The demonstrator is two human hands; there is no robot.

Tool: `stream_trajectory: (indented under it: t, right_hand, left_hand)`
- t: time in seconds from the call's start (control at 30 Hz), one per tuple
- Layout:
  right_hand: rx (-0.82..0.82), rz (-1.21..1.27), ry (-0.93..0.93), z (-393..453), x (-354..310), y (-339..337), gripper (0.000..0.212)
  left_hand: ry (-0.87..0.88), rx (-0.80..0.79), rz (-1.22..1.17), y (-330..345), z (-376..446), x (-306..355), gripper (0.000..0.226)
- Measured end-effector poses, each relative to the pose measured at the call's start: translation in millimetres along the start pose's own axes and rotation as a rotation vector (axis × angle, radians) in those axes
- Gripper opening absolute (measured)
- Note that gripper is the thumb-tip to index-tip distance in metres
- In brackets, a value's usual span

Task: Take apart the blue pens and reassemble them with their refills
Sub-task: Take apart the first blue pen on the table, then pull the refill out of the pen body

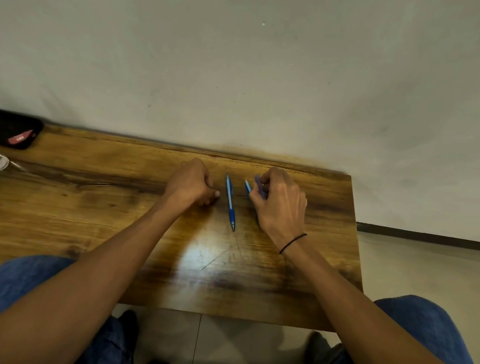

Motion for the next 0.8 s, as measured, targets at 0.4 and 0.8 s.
stream_trajectory:
  t: [0.4,0.8]
  right_hand:
    - [-0.017,0.047,-0.043,1.3,-4.0,-0.8,0.015]
    - [-0.069,0.124,-0.259,5.2,-19.6,0.5,0.023]
  left_hand:
    - [-0.054,0.024,-0.769,-16.9,11.3,-4.5,0.018]
    - [-0.031,-0.315,-1.8,21.5,-24.0,38.0,0.107]
Point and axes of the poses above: each hand's wrist, its own z-axis towards the middle knuckle, its own y-axis out of the palm, x = y × z, the point moved 2 cm from there along z, towards the middle knuckle, and after that the axes turned 10 degrees about z, right-handed, at the moved point
